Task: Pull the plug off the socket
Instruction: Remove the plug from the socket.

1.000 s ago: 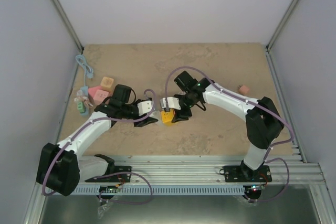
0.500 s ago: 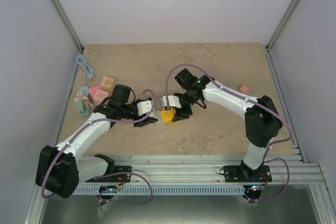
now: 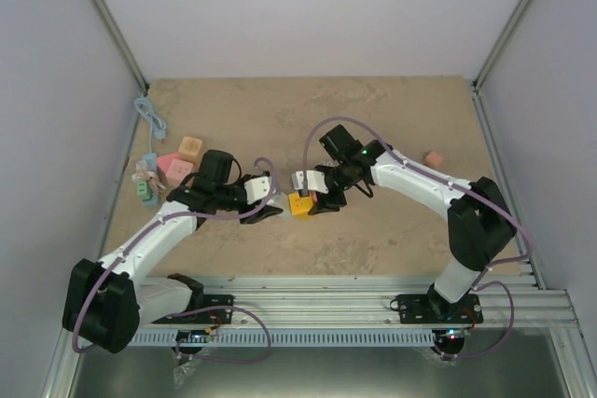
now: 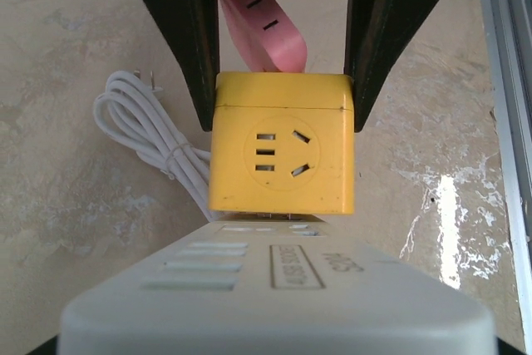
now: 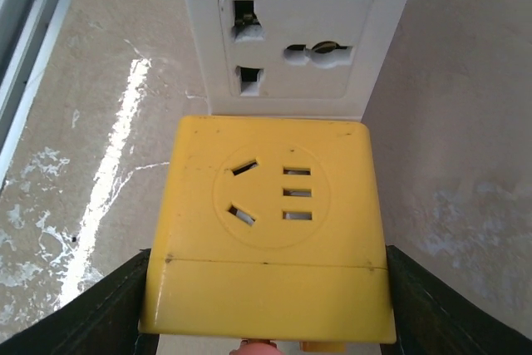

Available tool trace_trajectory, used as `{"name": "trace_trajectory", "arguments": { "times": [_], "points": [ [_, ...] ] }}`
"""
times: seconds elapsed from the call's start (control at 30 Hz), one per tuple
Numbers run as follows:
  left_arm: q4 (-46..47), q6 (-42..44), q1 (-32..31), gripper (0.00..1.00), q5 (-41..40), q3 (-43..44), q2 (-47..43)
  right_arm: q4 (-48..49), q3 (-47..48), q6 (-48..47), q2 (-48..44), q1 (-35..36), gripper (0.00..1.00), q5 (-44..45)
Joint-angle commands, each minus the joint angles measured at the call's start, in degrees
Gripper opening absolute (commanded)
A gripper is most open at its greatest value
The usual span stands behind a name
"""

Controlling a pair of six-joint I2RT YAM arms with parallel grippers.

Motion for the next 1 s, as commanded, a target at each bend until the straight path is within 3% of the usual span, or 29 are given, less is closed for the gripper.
{"name": "trace_trajectory", "arguments": {
  "times": [0.0,0.2,0.67,0.97],
  "points": [
    [4.53,-1.92,0.44,0.00,-2.22,-0.65,-0.94,5.54,-4.15,2.71,-4.93,-0.01,0.01,2.89],
    [4.29,-0.90,0.53,0.00,-1.76,-0.75,-0.69,7.51,-6.53,2.92,-7.03,-0.04,0.01,2.77],
    [-0.06,4.25,0.47,0.00,0.90,-0.57,-1.19,-6.47,5.20,-1.76,1.99,-0.05,0.00,-4.09],
    [0.61,3.84,0.49,0.00,1.52,-0.87,-1.62,-4.30,4.54,-1.18,2.00,-1.07,0.01,-3.31]
  ]
}}
